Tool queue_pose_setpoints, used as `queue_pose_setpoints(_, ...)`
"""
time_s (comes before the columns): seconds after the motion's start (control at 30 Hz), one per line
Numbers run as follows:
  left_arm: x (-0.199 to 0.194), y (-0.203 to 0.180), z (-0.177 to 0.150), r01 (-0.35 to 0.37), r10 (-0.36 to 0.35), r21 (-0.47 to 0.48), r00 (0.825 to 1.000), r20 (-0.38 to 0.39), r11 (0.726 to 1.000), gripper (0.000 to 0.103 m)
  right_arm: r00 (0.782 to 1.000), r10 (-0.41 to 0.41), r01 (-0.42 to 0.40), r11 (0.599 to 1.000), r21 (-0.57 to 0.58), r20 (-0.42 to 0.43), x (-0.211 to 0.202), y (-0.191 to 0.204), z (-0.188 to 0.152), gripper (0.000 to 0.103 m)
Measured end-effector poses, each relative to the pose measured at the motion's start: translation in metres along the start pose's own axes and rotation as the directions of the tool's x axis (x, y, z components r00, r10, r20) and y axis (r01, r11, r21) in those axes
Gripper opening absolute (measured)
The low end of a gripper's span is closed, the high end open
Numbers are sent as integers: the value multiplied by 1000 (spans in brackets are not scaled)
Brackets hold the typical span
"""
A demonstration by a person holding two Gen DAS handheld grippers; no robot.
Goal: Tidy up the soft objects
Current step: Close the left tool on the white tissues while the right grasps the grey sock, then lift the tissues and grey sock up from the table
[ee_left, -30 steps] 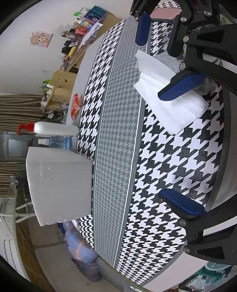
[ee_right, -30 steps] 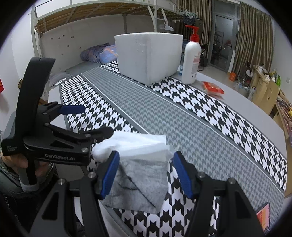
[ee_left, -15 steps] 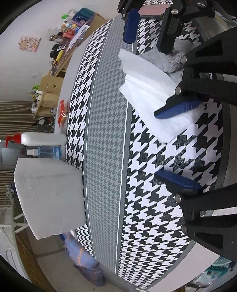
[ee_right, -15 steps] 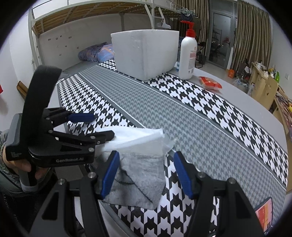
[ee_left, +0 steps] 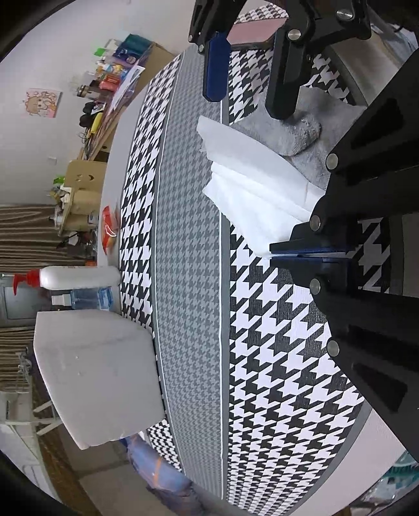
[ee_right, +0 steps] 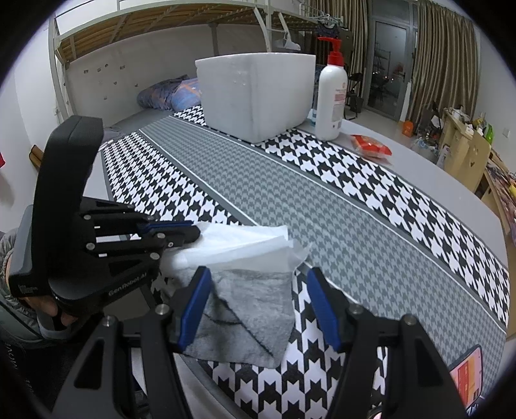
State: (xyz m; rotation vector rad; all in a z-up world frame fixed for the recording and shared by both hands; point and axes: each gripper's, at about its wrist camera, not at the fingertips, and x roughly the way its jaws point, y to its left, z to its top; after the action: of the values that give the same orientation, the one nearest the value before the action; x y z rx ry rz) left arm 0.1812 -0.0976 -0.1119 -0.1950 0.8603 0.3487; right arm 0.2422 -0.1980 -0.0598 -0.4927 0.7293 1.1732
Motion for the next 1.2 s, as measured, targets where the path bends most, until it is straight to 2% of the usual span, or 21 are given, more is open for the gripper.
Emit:
queue_pose_setpoints(0.13,-3,6,1,-1,1,-18,1000,9,1000,1,1000,1,-1,1000,-2,-4,1,1,0,66)
queue_pose_setpoints(0.43,-17,38,7,-89,94,-85,994,60,992,1,999,20,-21,999,-28,-27,5,7,1,66)
queue_pose_setpoints(0.63,-20,35,4,-55,58,-45,997,57,997,3,997,19,-22,999,-38,-71,17,13,-2,66)
queue_pose_setpoints(0.67,-22,35,5,-55,58,-44,996,64,997,8,997,17,-20,999,-44,-75,19,14,-3,66)
queue_pose_setpoints(0.7,-22,34,5,-66,68,-39,995,69,997,24,996,16,-20,998,-54,-82,20,17,-3,66)
queue_pose_setpoints(0.73,-22,34,5,-75,77,-36,995,69,997,36,996,13,-18,998,-62,-86,21,19,-4,66)
queue_pose_setpoints(0.77,-23,35,5,-74,77,-42,995,70,996,58,996,5,-12,997,-70,-88,22,22,-4,63)
queue_pose_setpoints(0.8,-24,37,4,-65,68,-47,995,76,997,65,996,-2,-6,996,-83,-94,24,24,-5,55)
queue_pose_setpoints(0.97,-24,36,6,-53,56,-40,995,82,998,65,991,-27,11,993,-117,-131,30,30,-8,38)
queue_pose_setpoints(1.03,-23,35,7,-43,45,-30,996,78,999,65,990,-47,32,993,-115,-136,30,28,-6,22)
queue_pose_setpoints(1.2,-16,31,10,-31,32,-13,998,58,999,68,992,-49,40,997,-72,-116,26,18,2,17)
